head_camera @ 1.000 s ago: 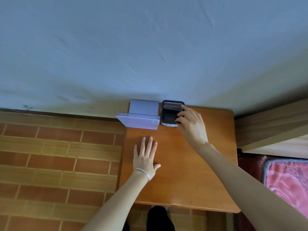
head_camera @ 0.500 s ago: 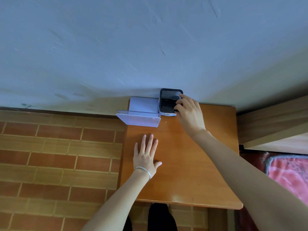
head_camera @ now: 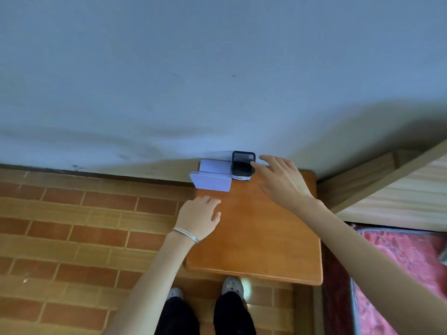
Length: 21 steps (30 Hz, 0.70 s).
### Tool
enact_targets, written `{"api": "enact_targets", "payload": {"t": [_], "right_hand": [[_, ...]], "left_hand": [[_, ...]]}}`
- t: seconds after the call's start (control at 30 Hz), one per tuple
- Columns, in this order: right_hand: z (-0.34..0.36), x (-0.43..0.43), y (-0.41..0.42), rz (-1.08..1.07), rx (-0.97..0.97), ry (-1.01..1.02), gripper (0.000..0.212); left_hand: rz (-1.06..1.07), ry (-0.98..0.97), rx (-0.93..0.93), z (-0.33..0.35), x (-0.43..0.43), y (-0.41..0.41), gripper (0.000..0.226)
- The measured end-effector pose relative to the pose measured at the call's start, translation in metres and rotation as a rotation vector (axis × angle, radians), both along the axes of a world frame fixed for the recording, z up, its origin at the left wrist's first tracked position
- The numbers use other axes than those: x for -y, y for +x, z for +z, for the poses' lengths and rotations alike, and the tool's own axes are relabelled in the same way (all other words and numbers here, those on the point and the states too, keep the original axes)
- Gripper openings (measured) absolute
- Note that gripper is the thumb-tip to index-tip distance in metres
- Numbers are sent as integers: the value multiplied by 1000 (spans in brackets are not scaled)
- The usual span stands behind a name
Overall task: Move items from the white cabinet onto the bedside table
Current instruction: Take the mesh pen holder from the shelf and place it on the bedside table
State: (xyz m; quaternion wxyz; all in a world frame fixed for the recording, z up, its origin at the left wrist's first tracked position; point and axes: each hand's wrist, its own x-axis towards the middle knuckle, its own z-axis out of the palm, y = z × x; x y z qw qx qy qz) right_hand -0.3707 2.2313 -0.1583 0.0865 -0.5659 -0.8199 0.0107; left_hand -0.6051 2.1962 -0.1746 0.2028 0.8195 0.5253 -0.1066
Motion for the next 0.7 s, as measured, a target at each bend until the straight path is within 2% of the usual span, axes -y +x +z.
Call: {"api": "enact_targets", "payload": {"t": [0.23, 0.5, 0.7], "right_hand": [[98, 40, -79, 220, -24, 31, 37], [162, 76, -226, 771, 26, 129, 46], [198, 137, -363, 1134, 69, 148, 44]], "left_hand": [[228, 236, 18, 106, 57, -76, 45], [429, 404, -101, 182, 160, -215, 49], [726, 428, -180, 208, 287, -305, 55]]}}
